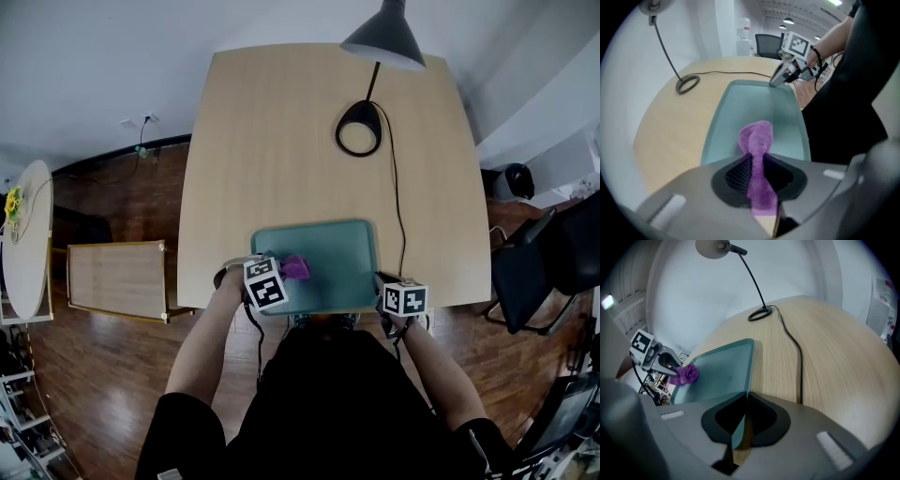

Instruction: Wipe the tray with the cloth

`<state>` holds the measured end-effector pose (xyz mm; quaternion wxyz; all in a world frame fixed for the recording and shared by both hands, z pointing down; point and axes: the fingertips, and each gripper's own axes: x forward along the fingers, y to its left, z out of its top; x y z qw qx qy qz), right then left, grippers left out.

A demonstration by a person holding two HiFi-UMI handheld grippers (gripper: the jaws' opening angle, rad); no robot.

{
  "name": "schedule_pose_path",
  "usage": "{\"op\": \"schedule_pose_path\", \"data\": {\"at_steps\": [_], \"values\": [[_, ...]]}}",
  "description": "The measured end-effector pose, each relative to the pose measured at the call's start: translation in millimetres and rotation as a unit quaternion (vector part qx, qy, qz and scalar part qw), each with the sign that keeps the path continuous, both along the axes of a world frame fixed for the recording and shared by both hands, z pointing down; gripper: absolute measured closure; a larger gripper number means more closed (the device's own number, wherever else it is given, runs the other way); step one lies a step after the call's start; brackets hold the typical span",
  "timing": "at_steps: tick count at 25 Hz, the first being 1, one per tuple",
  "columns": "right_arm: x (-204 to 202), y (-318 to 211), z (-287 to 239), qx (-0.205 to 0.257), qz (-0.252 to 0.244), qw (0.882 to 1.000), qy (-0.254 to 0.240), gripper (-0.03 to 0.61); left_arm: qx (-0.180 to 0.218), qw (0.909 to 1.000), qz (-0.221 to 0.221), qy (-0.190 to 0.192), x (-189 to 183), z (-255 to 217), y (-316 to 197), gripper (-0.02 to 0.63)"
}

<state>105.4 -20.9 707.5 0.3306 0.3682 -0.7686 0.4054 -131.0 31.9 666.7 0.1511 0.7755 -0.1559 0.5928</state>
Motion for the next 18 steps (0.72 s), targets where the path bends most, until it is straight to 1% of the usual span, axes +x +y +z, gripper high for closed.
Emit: {"op": "schedule_pose_path", "data": {"at_steps": [4, 5, 6, 8, 9, 10, 11, 12, 15, 16, 18], "values": [[-1, 0, -2, 0.001, 0.003, 1.0, -0.001, 0.557, 0.028, 0.9985, -0.045, -0.018, -37, -7, -52, 0.518], [-1, 0, -3, 0.002, 0.004, 1.0, -0.001, 0.557, 0.037, 0.9976, -0.05, -0.028, -46, -6, -63, 0.518], [-1, 0, -4, 0.003, 0.005, 1.0, -0.001, 0.557, 0.049, 0.9967, -0.047, -0.045, -53, -4, -73, 0.518], [-1, 1, -4, 0.003, 0.007, 1.0, -0.002, 0.557, 0.07, 0.9938, -0.015, -0.085, -62, 6, -82, 0.518], [0, 1, -4, 0.004, 0.008, 1.0, -0.003, 0.557, 0.074, 0.9924, 0.004, -0.099, -63, 12, -81, 0.518], [0, 1, -4, 0.004, 0.008, 1.0, -0.002, 0.557, 0.073, 0.9917, 0.016, -0.105, -62, 19, -78, 0.518], [-1, 1, -4, 0.004, 0.008, 1.0, -0.002, 0.557, 0.071, 0.9921, 0.015, -0.103, -61, 24, -74, 0.518], [-1, 1, -4, 0.003, 0.007, 1.0, -0.002, 0.557, 0.071, 0.9929, 0.001, -0.095, -60, 27, -72, 0.518], [-1, 1, -4, 0.003, 0.007, 1.0, -0.001, 0.557, 0.068, 0.9939, -0.066, -0.056, -59, 25, -65, 0.518], [-1, 2, -4, 0.003, 0.007, 1.0, -0.001, 0.557, 0.064, 0.9938, -0.078, -0.046, -58, 24, -60, 0.518], [0, 3, -3, 0.002, 0.006, 1.0, -0.002, 0.557, 0.058, 0.9945, -0.078, -0.038, -55, 23, -44, 0.518]]}}
